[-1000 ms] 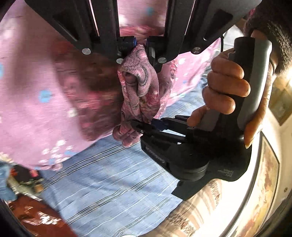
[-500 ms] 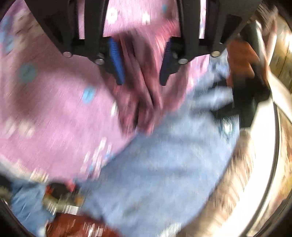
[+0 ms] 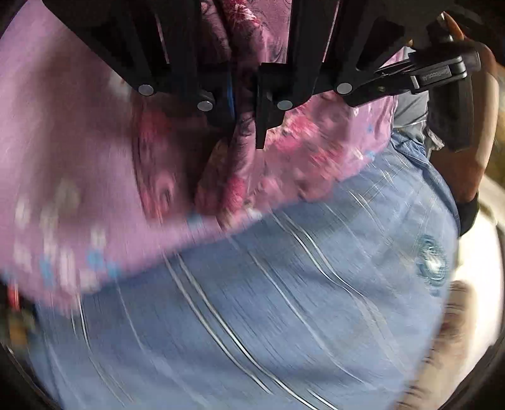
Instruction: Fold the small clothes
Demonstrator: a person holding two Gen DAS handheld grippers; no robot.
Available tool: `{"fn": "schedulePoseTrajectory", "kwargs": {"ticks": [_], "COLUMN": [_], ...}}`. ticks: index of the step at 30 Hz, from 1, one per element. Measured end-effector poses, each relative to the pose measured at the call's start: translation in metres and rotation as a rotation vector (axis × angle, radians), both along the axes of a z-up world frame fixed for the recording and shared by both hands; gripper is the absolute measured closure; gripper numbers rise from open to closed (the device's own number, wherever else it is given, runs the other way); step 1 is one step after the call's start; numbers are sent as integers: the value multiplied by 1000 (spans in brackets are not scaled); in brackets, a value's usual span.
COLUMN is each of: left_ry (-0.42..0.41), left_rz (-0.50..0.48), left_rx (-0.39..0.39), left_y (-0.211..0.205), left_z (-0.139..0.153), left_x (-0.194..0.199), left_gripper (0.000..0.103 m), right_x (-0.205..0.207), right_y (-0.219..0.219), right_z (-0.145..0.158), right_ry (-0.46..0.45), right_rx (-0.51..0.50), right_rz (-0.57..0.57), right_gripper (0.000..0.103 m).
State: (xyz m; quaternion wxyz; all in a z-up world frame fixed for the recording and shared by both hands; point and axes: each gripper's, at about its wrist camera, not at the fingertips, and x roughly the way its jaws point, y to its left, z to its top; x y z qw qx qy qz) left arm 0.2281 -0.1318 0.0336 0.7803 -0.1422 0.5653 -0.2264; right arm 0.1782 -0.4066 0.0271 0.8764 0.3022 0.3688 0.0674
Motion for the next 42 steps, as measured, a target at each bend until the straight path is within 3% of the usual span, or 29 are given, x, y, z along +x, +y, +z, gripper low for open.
{"fn": "schedulePoseTrajectory", "kwargs": {"ticks": [1, 2, 6, 11, 16, 18, 20, 22, 23, 24, 26, 28, 30, 31, 33, 36, 37, 39, 42], "left_ry": [-25, -29, 8, -73, -122, -142, -147, -145, -147, -151, -172, -187, -182, -180, -204, -221, -206, -168, -16], "left_rz": [-8, -14, -27, -31, -38, -43, -42, -40, -40, -42, -48, -52, -53, -54, -59, -71, -81, -83, -67], "left_rx": [41, 66, 106, 164, 203, 220, 229, 233, 235, 237, 258, 271, 277, 276, 296, 332, 312, 250, 107], "left_y": [-8, -14, -32, -36, -34, -27, -29, -29, -29, -29, -28, -29, -24, -24, -22, -20, -15, -2, 21], "left_z": [-2, -7, -26, -17, -8, -6, -5, -4, -2, -2, 2, 3, 4, 4, 7, 9, 9, 5, -20], "left_x": [2, 4, 4, -12, -31, -31, -35, -38, -40, -42, -48, -51, -56, -58, -64, -73, -77, -87, -100], "left_gripper": [47, 47, 47, 47, 47, 47, 47, 47, 47, 47, 47, 47, 47, 47, 47, 47, 47, 45, 40], "right_x": [-10, -11, 12, -16, -29, -42, -51, -51, -54, -60, -70, -82, -78, -72, -75, -95, -103, -121, -142], "right_y": [-6, -13, -34, -41, -47, -51, -50, -40, -36, -33, -24, -21, -22, -22, -23, -26, -27, -30, -28], "right_z": [8, 7, -44, -32, -24, -26, -30, -38, -37, -30, -11, 2, -7, -19, -27, -17, -16, -17, -32], "right_ry": [-69, -77, 155, 59, 62, 49, 74, 94, 87, 58, -27, -105, -43, 31, 51, 35, 34, 39, 71], "right_rx": [-5, -15, -36, 30, 64, 96, 100, 81, 59, 22, -53, -66, -99, -127, -116, -88, -74, -67, -46], "right_rz": [-29, -71, -126, -113, -90, -91, -84, -63, -50, -32, -23, -30, -68, -75, -73, -98, -98, -97, -84], "right_gripper": [94, 94, 93, 86, 83, 70, 64, 64, 72, 89, 91, 91, 90, 90, 87, 73, 70, 52, 45]}}
